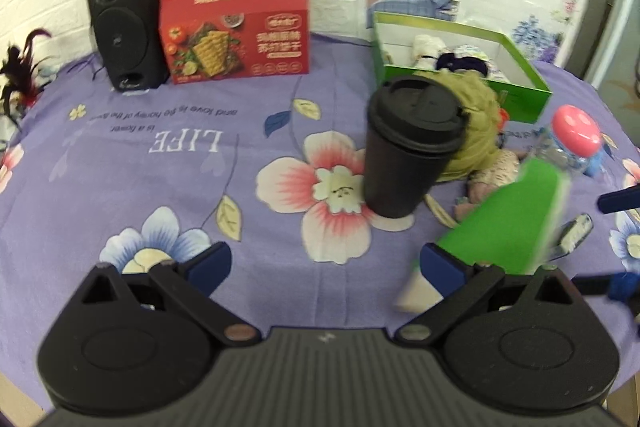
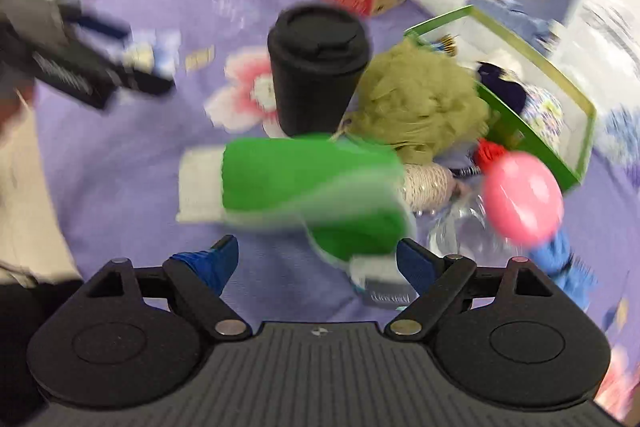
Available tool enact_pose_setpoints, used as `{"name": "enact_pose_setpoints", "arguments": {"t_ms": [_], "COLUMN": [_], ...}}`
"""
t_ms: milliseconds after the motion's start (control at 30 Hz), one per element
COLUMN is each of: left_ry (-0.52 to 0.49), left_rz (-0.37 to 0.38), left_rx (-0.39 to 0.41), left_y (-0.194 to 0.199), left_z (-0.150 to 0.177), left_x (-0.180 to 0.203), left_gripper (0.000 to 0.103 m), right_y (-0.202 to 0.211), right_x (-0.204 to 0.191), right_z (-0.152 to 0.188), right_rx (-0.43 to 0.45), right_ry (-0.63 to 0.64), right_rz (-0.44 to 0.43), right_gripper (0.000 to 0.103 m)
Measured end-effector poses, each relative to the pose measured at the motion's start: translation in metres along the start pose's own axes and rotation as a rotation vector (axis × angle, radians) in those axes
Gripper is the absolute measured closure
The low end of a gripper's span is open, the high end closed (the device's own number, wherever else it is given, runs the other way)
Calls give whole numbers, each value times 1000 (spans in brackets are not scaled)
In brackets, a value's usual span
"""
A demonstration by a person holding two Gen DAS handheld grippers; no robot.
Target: Organize soft objects
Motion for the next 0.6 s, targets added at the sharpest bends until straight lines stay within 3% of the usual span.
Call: {"name": "enact_pose_setpoints", "arguments": {"t_ms": [100,267,433,600], "left_ry": [-51,-167,-228,-309], "left_rz": [24,42,52,138], "left_rx": [27,84,45,-10], "left_y": [10,26,21,21], "left_z": [-1,1,9,30], "left_x": [16,41,57,74], "left_gripper": [3,3,3,3], "right_y": [28,38,44,41], "right_x": [18,57,84,89], "right_z": [27,82,126,149], "right_rx": [103,188,261,294], "right_ry": [-156,-401,-615,-676], "right_rz": [24,72,97,68], "right_gripper": [30,30,30,30]}}
Point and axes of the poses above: each gripper's, at about its wrist camera, not at the fingertips, and y roughly against the way its jaws point, x to its right, z to its underside, the point moved 2 cm from there along -y, roughly the way its jaws point, and after that the axes turned 7 degrees about -z, right-handed, at the moved point
